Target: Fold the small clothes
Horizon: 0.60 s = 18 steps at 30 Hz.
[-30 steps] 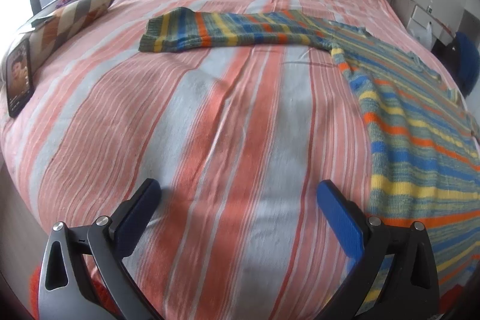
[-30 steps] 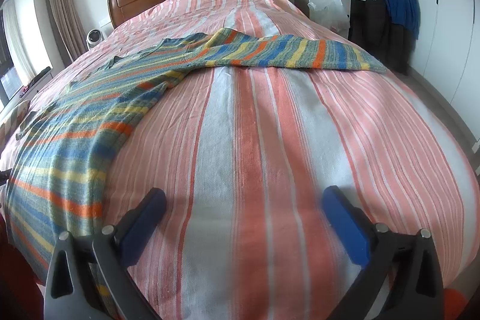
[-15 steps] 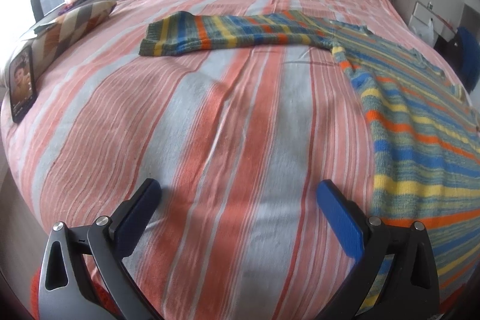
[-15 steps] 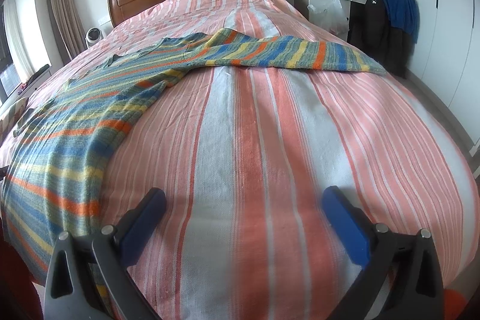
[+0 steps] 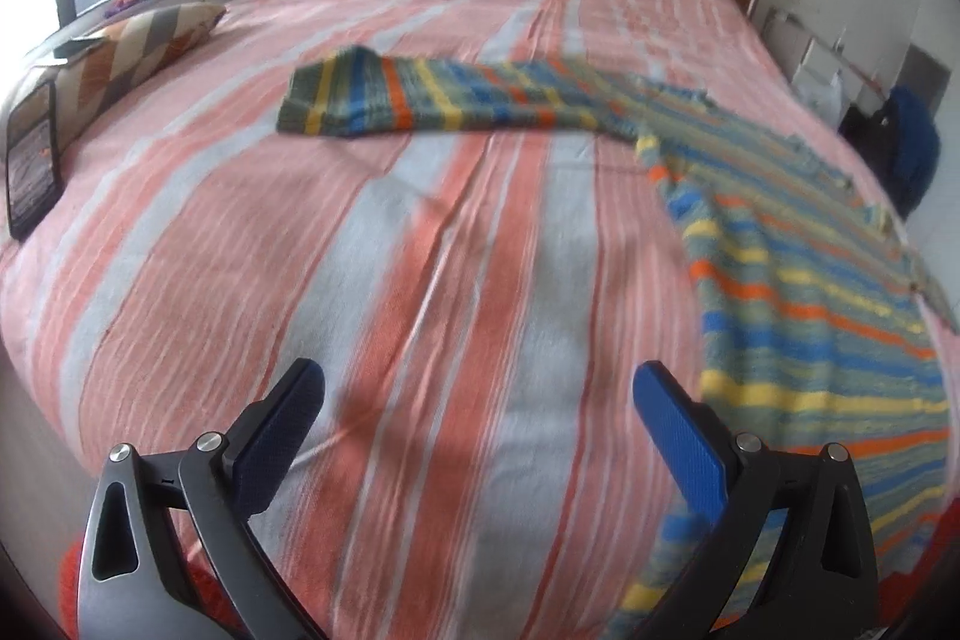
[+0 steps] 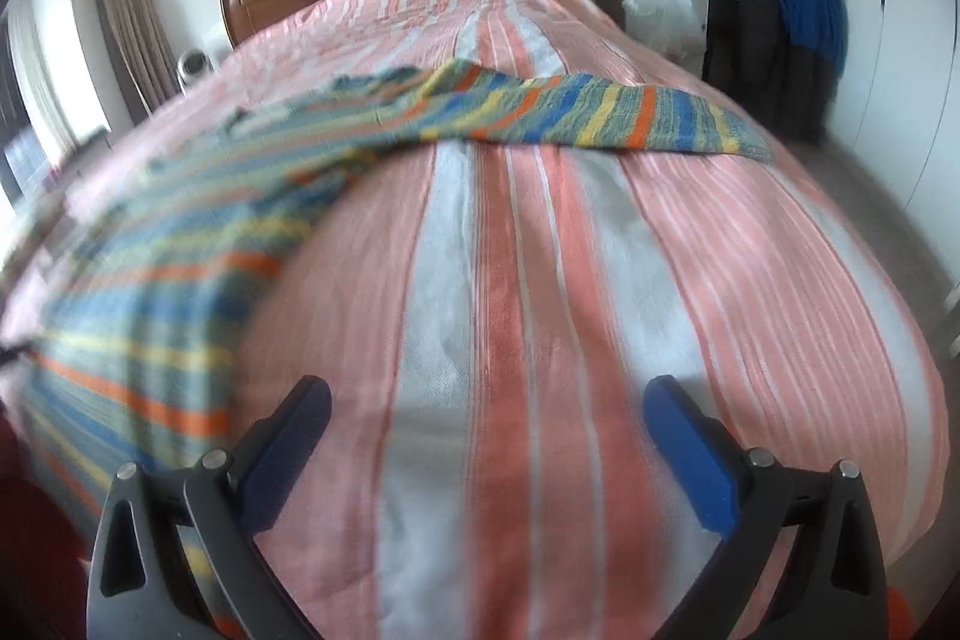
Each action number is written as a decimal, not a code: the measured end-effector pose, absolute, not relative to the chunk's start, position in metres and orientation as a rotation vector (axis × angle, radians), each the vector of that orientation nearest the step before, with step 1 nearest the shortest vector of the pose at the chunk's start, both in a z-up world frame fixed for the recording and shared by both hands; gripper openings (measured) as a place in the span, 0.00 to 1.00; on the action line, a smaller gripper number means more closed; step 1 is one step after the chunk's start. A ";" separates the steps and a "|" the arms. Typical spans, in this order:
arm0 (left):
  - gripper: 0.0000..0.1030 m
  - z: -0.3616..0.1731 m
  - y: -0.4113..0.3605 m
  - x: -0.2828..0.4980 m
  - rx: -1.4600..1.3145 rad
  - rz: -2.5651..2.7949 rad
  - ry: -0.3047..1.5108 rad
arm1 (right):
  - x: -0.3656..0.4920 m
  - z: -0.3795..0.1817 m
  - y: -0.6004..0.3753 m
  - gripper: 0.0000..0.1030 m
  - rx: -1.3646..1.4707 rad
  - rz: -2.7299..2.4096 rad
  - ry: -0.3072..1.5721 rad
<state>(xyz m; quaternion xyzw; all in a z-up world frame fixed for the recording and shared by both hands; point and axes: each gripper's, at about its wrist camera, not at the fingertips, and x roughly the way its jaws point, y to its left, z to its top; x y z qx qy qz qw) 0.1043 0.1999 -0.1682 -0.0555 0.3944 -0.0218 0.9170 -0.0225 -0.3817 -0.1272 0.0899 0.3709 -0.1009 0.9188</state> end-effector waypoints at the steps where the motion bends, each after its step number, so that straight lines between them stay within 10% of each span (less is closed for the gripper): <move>1: 1.00 -0.165 0.201 0.103 -0.115 -0.038 0.793 | -0.026 -0.117 -0.391 0.99 0.236 -0.194 0.738; 12: 1.00 -0.173 0.188 0.108 -0.009 0.005 0.811 | 0.021 -0.100 -0.570 0.84 1.037 -0.231 0.639; 18: 1.00 -0.179 0.184 0.110 0.014 0.003 0.838 | 0.061 -0.110 -0.608 0.84 1.009 -0.335 0.634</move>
